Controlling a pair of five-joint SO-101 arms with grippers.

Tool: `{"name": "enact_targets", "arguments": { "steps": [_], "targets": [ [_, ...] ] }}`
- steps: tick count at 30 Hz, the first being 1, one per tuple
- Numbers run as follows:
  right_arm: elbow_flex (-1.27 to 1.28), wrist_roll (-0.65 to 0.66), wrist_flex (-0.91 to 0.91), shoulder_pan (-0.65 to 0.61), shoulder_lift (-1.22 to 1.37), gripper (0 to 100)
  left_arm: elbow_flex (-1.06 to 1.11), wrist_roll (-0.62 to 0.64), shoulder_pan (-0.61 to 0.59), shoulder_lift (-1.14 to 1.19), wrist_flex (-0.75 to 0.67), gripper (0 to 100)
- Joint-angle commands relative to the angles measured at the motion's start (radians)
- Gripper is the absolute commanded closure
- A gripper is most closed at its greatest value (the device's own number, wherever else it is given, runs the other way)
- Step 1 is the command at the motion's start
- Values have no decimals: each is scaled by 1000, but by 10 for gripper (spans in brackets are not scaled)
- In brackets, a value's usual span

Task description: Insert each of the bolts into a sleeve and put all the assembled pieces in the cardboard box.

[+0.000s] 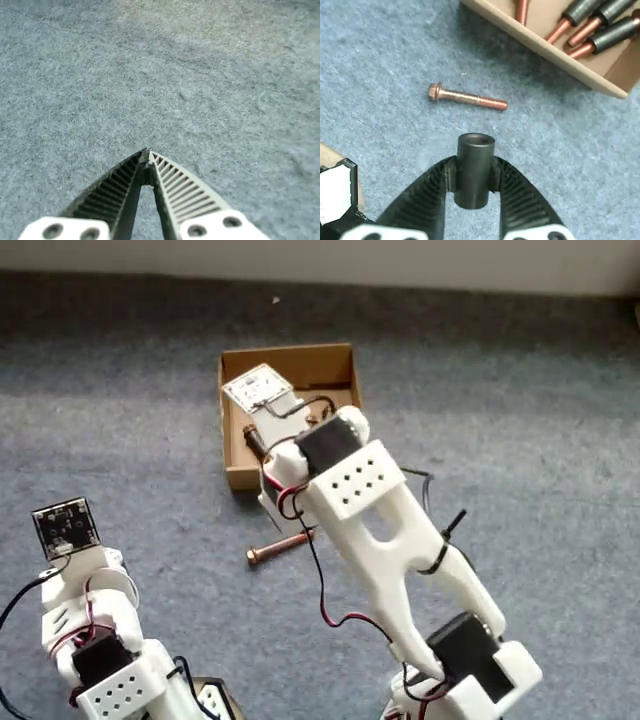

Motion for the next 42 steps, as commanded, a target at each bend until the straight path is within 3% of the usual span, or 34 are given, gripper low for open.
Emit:
{"name": "enact_targets", "arguments": {
  "steps": [1, 15, 23, 33, 42],
  "targets": [
    [77, -5, 22, 45, -127, 993, -4, -35, 16, -10, -5, 986],
    [707, -12, -358, 222, -593, 993, 8, -38, 62, -10, -5, 986],
    [957, -12, -545, 321, -730, 993, 7, -40, 64, -10, -5, 986],
    [1259, -12, -934, 386, -696, 992, 7, -92, 105, -10, 0, 986],
    [1233, -12, -1026, 386, -366, 991, 8, -94, 105, -10, 2, 986]
  ]
}}
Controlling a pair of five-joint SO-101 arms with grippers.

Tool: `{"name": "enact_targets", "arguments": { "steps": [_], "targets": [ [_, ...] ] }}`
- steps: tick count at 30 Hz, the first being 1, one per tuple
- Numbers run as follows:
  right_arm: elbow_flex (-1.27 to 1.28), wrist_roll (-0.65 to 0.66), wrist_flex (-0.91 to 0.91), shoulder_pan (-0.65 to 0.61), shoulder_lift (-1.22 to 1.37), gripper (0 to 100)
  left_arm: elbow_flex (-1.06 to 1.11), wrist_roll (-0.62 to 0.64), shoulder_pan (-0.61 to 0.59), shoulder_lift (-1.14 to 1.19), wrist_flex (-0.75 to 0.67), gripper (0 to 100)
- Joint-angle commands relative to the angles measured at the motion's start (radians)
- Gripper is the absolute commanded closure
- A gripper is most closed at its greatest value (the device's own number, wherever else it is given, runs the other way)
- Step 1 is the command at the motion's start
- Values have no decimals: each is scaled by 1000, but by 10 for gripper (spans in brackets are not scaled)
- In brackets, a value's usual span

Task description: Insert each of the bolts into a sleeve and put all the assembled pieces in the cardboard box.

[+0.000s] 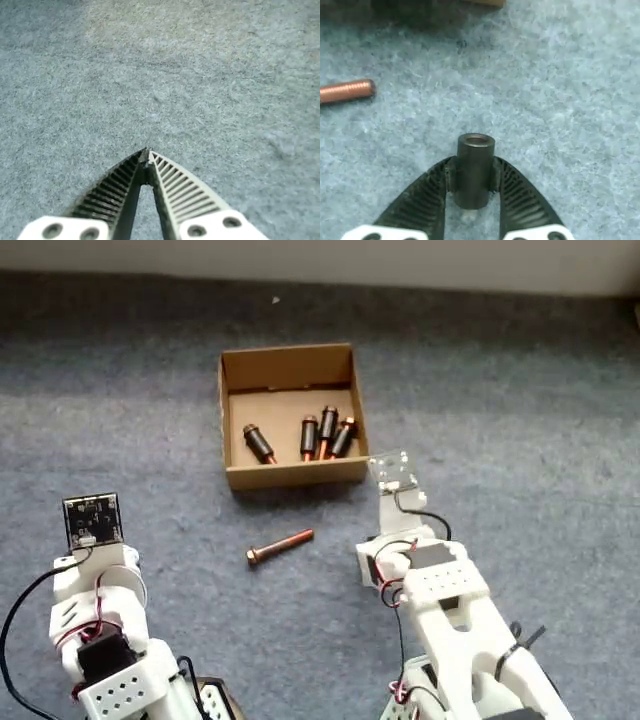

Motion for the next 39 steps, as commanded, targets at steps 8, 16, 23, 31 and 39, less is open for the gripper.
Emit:
{"name": "enact_targets", "arguments": {
  "steps": [8, 16, 23, 31, 39],
  "targets": [
    [-157, -9, 41, 8, 229, 925, 1, -9, 12, -8, 2, 986],
    [-153, -3, 42, 8, 142, 990, 2, -11, 12, -8, -2, 986],
    [-58, -9, 22, 10, -101, 994, -54, -11, 85, -8, 26, 986],
    [18, -100, -13, 53, -245, 994, -249, -12, 357, -7, 201, 981],
    [19, -135, -85, 203, -260, 994, -331, -12, 527, -7, 284, 865]
  ]
}}
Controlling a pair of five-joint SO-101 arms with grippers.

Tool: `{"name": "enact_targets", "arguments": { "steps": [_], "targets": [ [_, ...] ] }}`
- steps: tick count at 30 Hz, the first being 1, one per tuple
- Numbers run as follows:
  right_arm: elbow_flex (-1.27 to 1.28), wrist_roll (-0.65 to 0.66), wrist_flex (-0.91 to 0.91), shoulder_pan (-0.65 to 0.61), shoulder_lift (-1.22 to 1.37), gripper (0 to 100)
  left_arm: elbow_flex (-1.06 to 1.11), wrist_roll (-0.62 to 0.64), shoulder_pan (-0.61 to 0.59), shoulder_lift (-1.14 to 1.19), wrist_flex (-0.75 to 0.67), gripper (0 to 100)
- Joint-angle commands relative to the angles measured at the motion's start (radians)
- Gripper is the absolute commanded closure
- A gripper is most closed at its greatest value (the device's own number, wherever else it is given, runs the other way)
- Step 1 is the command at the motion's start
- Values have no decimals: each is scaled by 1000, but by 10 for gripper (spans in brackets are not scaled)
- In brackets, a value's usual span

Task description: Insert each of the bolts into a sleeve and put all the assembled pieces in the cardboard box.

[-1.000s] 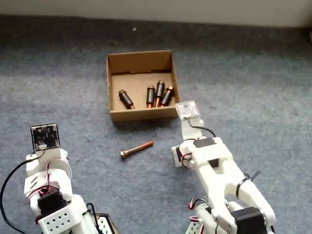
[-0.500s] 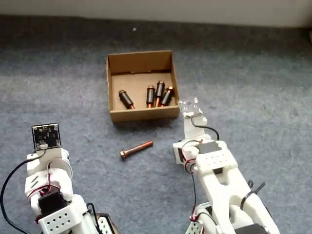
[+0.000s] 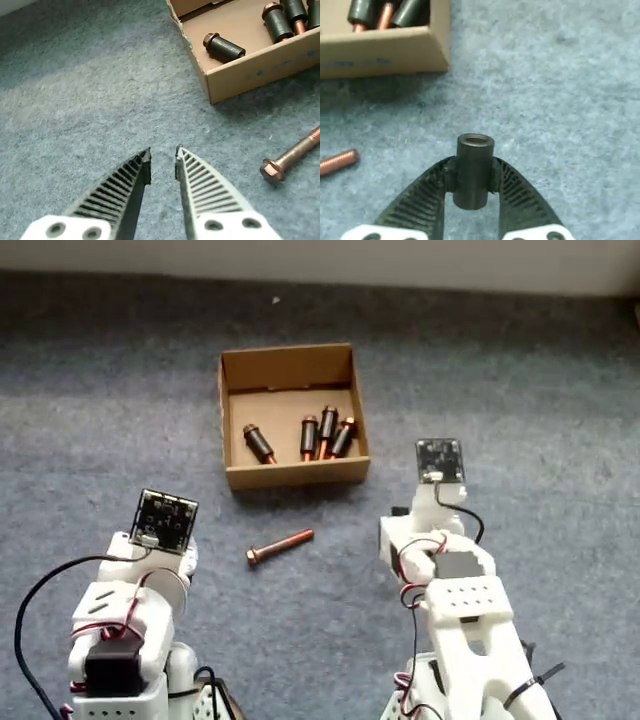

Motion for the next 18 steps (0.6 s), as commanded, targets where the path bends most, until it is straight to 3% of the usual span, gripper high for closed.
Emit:
{"name": "enact_targets", "arguments": {
  "steps": [1, 7, 12, 18],
  "targets": [
    [-5, -68, -35, 58, -30, 994, -45, -8, 76, -5, 8, 862],
    [-12, -107, -35, 110, -30, 994, -47, -8, 191, -4, 5, 856],
    [-10, -107, -36, 110, -30, 994, -73, -8, 216, 21, 5, 856],
    [-5, -104, -61, 110, -30, 994, -246, -8, 216, 344, 5, 856]
  ]
}}
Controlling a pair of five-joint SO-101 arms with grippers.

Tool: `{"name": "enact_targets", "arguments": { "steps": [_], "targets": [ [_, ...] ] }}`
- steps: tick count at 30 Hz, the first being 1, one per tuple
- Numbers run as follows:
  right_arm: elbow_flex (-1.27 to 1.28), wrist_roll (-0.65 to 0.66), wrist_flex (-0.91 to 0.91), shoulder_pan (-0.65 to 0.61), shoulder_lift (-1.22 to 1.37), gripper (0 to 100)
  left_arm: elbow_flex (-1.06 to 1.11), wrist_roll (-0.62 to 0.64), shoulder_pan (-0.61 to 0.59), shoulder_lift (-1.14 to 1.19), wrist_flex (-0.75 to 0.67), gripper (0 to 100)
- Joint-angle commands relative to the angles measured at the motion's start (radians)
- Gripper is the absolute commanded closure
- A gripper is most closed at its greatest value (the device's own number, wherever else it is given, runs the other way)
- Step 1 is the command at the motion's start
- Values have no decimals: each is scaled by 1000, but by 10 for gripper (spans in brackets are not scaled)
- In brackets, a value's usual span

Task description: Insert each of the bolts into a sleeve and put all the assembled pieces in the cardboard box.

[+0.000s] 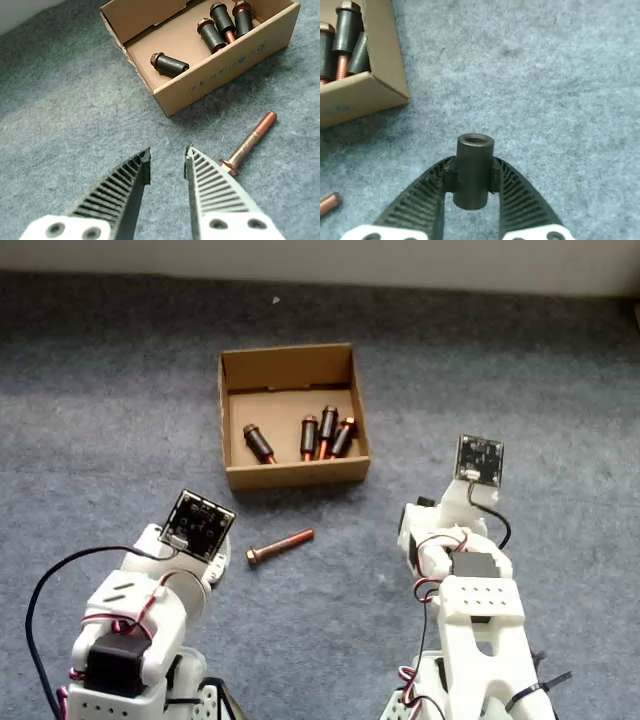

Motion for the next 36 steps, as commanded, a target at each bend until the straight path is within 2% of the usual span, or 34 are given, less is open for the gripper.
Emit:
{"name": "enact_targets", "arguments": {
  "steps": [1, 4, 11, 13, 17, 21, 26, 31, 36],
  "targets": [
    [-5, -8, -21, 10, -28, 994, -140, -6, 19, 240, 0, 856],
    [-4, -8, -21, 10, -28, 994, -208, -6, 56, 452, 0, 856],
    [-2, -6, -21, 10, -28, 994, -309, 0, 236, 878, -17, 847],
    [10, -6, -21, 8, -28, 994, -348, 5, 246, 995, -37, 825],
    [15, -6, -22, 8, -28, 994, -440, 92, 246, 1204, -87, 818],
    [15, -5, -22, 8, -28, 994, -535, 97, 254, 1368, -92, 818],
    [15, -5, -22, 8, -28, 994, -642, 101, 246, 1500, -86, 819],
    [15, -5, -22, 8, -28, 994, -694, 249, 254, 1518, -60, 819],
    [15, -5, -22, 8, -28, 994, -750, 258, 254, 1520, 18, 816]
  ]
}}
